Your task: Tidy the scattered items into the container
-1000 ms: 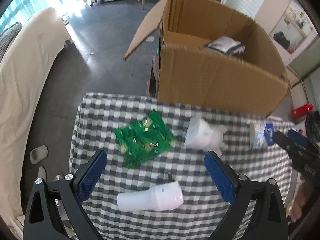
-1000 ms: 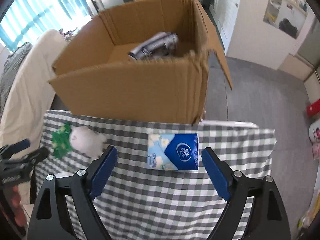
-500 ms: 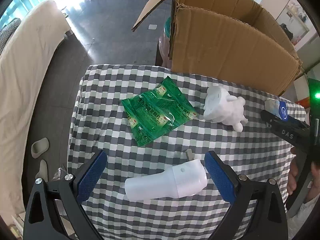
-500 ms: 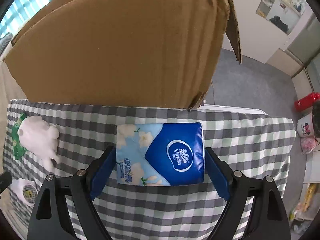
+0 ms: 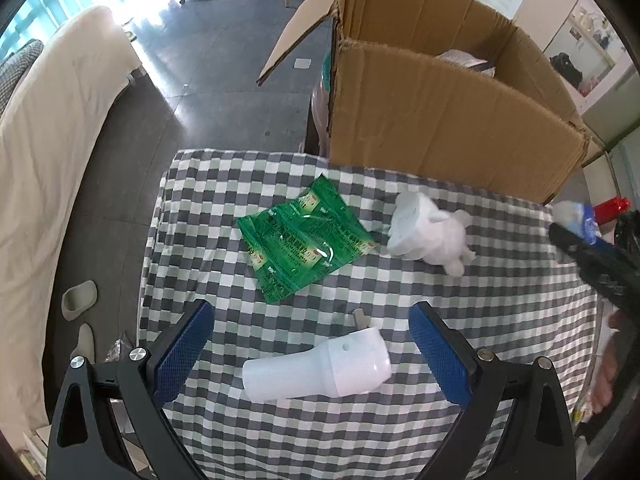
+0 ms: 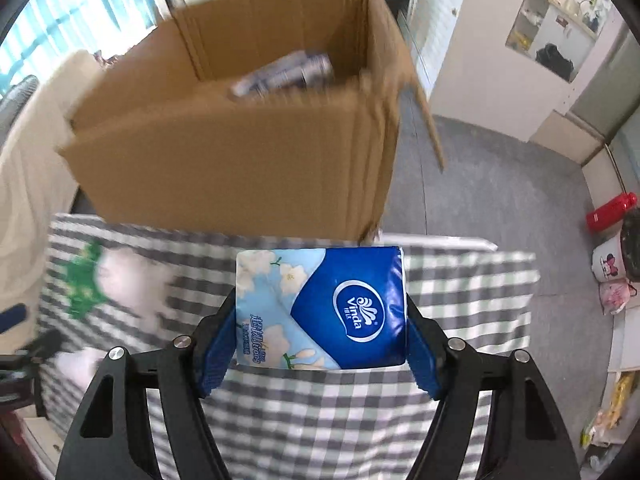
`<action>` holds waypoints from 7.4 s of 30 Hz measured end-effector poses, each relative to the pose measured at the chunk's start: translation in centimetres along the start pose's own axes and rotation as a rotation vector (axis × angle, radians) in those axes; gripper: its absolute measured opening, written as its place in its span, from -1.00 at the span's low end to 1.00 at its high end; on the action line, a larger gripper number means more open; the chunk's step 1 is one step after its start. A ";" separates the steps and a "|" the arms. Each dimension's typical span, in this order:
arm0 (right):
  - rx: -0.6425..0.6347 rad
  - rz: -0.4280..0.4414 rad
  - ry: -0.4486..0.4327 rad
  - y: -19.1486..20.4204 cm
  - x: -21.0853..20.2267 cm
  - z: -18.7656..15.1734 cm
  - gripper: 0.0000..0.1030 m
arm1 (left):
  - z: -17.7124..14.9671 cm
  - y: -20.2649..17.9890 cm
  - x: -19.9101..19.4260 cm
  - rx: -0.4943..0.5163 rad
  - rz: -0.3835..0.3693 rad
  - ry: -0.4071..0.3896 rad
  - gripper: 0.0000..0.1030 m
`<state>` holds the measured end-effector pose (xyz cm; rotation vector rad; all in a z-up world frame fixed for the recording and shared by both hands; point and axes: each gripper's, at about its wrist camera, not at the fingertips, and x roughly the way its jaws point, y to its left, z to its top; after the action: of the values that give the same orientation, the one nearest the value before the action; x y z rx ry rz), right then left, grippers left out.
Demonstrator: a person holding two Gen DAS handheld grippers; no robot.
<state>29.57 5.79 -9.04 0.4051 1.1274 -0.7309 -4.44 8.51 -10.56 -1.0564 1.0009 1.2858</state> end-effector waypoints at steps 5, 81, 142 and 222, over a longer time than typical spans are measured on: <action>-0.022 0.026 -0.113 0.4 -5.9 4.0 0.41 | 1.6 -0.3 -3.0 -0.004 -0.013 -0.046 0.94; 0.225 0.021 0.031 11.1 1.4 1.8 0.62 | -6.3 1.6 5.5 -0.066 -0.060 -0.066 1.00; 0.750 -0.078 0.132 6.2 0.8 -7.5 0.62 | 21.3 -3.4 3.2 -0.013 -0.031 -0.085 1.00; 1.120 -0.238 0.160 2.3 -2.4 -14.0 0.62 | 22.9 -7.6 3.5 -0.182 -0.284 -0.014 1.00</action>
<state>21.30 17.04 -12.52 1.2954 0.8232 -1.5430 3.10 31.58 -8.26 -1.2776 0.7018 1.1625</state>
